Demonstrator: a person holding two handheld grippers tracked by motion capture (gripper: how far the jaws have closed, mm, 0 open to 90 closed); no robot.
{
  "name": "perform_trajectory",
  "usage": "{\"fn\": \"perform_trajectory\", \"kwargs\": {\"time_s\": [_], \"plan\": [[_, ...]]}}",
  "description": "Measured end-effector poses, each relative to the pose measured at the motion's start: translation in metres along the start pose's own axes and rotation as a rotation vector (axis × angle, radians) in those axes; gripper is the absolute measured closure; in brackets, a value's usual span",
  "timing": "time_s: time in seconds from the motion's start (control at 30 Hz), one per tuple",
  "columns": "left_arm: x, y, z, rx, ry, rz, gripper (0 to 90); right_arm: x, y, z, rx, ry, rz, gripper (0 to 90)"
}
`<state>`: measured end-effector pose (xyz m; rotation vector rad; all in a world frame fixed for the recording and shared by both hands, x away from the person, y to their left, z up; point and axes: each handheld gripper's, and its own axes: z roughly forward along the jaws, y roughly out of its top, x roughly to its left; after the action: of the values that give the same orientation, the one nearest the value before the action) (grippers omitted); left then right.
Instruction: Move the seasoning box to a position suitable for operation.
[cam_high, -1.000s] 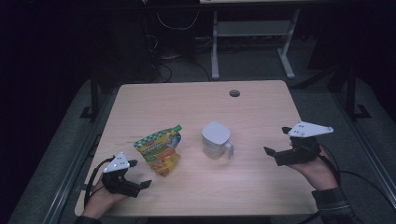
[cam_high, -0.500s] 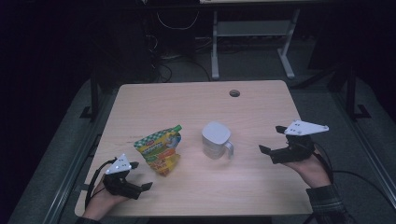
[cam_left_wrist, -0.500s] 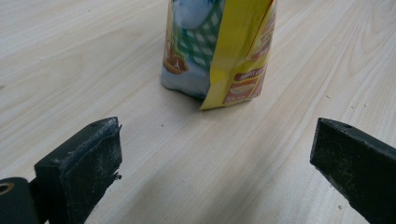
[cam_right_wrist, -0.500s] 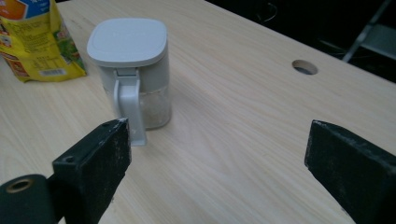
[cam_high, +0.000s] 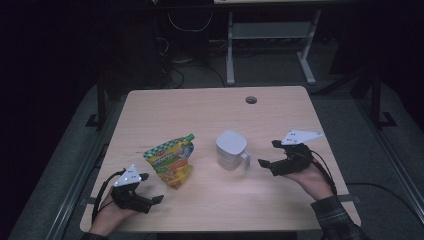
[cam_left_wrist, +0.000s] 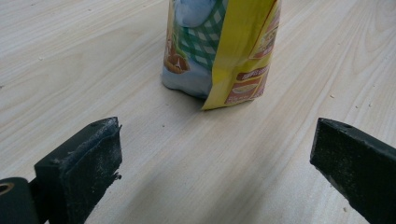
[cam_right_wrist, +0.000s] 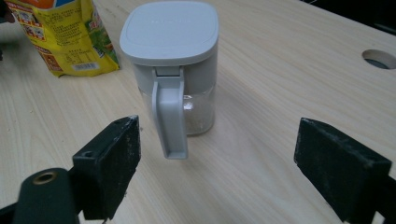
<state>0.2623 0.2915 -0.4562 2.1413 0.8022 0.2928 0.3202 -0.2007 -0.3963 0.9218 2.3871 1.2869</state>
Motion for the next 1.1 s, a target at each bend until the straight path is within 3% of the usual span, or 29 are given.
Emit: {"fn": "perform_trajectory", "kwargs": {"time_s": [0.33,0.63,0.83,0.9,1.1], "plan": [[-0.004,0.001,0.001,-0.003,-0.006,0.003,1.6,0.012,0.008,0.032,0.0,0.065,-0.016,20.7],[-0.003,-0.001,0.001,-0.008,-0.009,0.003,1.6,0.019,0.01,0.046,-0.004,0.097,-0.017,25.1],[-0.004,-0.001,0.0,-0.008,-0.011,0.001,1.6,0.021,0.005,0.052,0.007,0.079,-0.017,32.7],[-0.005,-0.001,0.0,-0.008,-0.01,-0.001,1.6,0.022,0.0,0.055,-0.015,0.055,-0.026,40.1],[-0.004,-0.001,0.0,-0.008,-0.009,-0.002,1.6,0.024,0.0,0.057,-0.02,0.063,-0.018,50.1]]}}
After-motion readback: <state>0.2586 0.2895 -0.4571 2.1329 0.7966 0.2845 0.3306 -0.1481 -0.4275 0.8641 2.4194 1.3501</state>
